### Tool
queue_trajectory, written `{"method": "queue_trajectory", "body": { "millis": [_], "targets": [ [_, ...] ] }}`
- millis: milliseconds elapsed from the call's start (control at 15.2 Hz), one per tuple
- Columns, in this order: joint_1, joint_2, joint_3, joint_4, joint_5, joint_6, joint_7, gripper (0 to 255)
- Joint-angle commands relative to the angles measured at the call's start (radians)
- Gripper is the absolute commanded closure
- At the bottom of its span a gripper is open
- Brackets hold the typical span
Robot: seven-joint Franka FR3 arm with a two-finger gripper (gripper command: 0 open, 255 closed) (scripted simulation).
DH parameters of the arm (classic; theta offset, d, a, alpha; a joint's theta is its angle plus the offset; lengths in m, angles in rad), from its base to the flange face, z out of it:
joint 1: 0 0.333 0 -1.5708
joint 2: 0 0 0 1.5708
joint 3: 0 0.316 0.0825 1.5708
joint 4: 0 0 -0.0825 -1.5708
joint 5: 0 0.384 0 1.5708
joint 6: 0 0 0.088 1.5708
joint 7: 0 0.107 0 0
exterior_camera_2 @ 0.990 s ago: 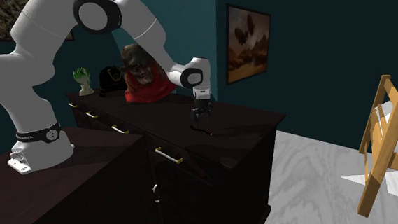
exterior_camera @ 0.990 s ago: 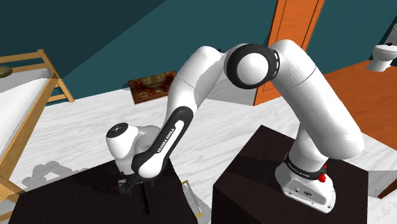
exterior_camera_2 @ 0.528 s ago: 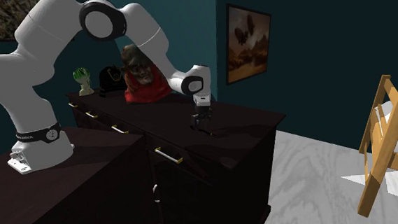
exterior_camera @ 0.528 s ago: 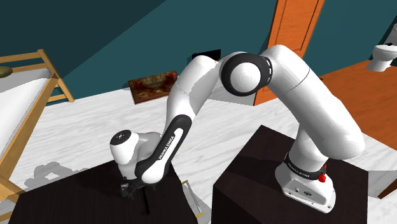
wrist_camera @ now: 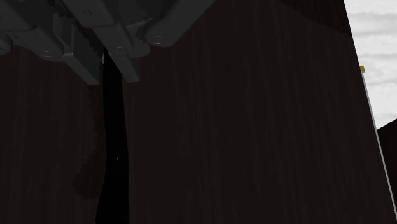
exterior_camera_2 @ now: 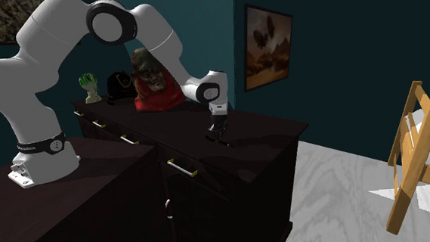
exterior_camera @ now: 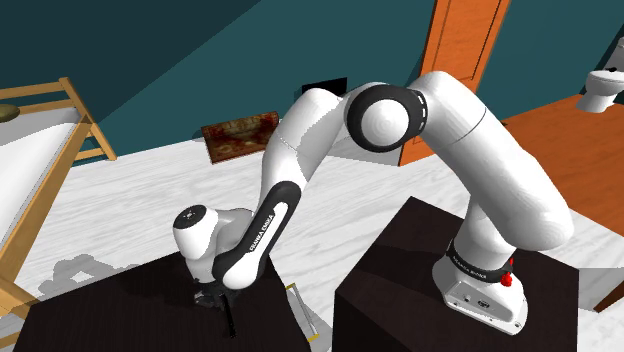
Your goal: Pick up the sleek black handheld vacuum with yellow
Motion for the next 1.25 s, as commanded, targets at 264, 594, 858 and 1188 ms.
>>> {"method": "queue_trajectory", "body": {
  "millis": [264,594,858,1188],
  "targets": [
    [-0.01,-0.034,0.012,-0.015,0.01,-0.021,-0.004,255],
    [-0.025,-0.088,0.032,-0.033,0.026,-0.056,-0.011,255],
    [-0.037,-0.129,0.048,-0.044,0.041,-0.086,-0.017,255],
    [-0.046,-0.16,0.06,-0.051,0.053,-0.111,-0.023,255]
  ]
}}
